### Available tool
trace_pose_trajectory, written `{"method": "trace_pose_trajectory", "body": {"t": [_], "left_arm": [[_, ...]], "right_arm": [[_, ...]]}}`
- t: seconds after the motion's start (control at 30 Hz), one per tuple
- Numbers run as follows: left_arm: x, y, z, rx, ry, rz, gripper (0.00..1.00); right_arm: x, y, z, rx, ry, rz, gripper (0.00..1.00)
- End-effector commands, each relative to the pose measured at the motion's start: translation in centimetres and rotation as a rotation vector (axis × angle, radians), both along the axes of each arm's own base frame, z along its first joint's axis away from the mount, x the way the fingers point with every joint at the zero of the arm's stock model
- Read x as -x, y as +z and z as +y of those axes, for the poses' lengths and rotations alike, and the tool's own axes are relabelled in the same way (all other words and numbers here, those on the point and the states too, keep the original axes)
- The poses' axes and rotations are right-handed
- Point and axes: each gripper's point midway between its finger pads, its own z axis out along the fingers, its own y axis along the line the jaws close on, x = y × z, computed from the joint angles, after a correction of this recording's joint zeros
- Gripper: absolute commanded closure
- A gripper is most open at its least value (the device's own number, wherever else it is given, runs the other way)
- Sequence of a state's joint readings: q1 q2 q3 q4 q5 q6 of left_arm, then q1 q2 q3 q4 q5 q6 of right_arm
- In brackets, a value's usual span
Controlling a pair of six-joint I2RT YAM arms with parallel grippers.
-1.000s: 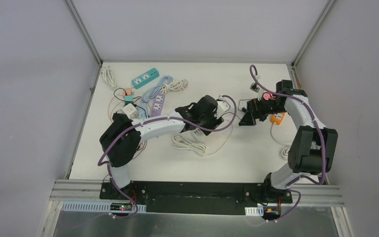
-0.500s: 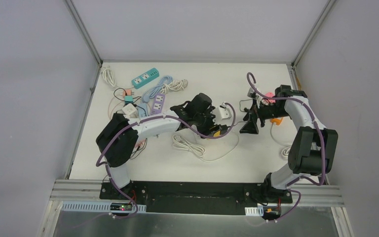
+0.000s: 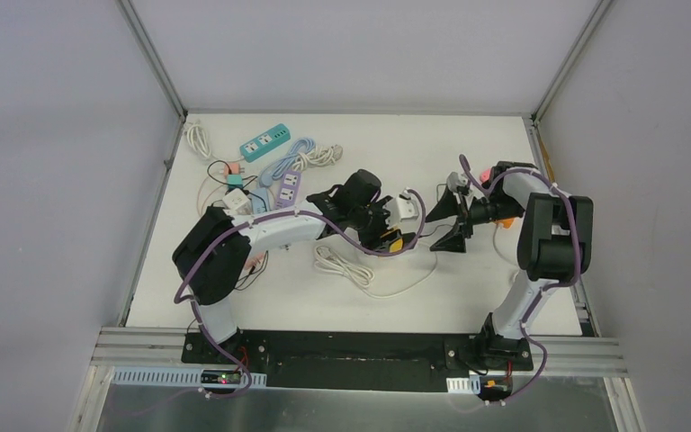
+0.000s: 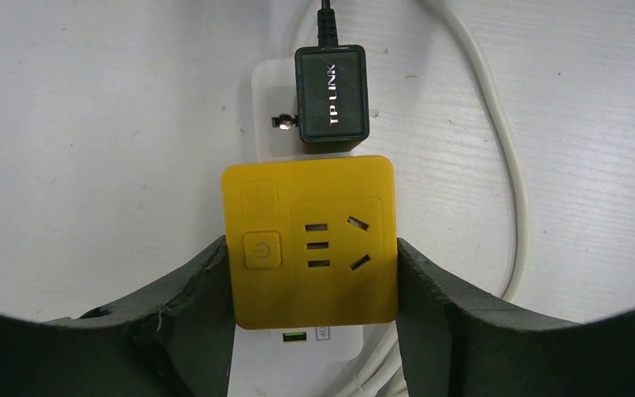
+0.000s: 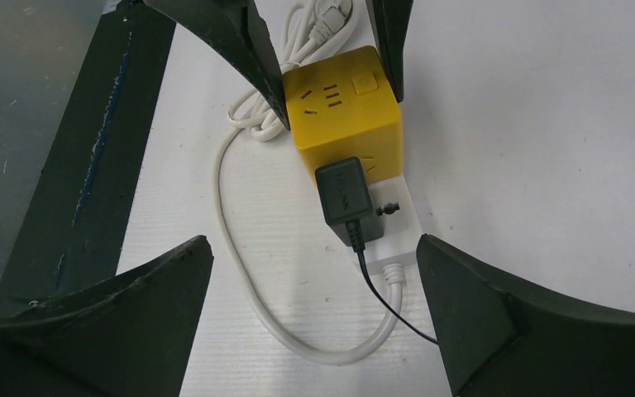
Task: Pull the plug off the socket
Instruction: Remove the plug from the socket.
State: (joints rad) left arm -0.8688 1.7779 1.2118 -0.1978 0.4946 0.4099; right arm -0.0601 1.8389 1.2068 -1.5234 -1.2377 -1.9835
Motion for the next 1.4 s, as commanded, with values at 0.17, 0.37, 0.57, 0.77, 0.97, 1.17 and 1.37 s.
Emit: {"method": "trace_pose_trajectory", "body": {"t": [0.17,0.37,0.57,0.77,0.97,1.17,1.37], "left_arm": [[2.0,-1.8,0.8,-0.010,-0.027,0.057,1.00],[2.1,-2.4,0.8,-0.012,-0.018,0.065,1.00],[2.1,-2.4,0.7,-0.003,-0.013,0.058,1.00],[2.2,-2.4,0.7,0.007,-0.020,0.054,1.00],[2.3,-2.5,0.6,0.040,-0.012,0.042,1.00],[2.7,-3.1,0.7,0.044,-0.012,0.052,1.00],[2.7,-3.3,0.6,0.055,-0.006,0.045,1.00]], "right_arm": [[0.0,1.9,1.3,-0.116,0.077,-0.205,0.06],[-2.0,-1.8,-0.4,0.185,-0.008,-0.130,0.09],[-2.2,-1.2,0.0,0.161,-0.020,-0.282,0.05],[-0.4,-0.9,2.4,0.052,0.085,-0.308,0.09],[0.0,-1.4,3.3,0.049,0.146,-0.348,0.18],[-0.1,-2.8,3.8,0.103,0.187,-0.383,0.28],[-1.3,-4.6,4.1,0.206,0.118,-0.431,0.32]]}}
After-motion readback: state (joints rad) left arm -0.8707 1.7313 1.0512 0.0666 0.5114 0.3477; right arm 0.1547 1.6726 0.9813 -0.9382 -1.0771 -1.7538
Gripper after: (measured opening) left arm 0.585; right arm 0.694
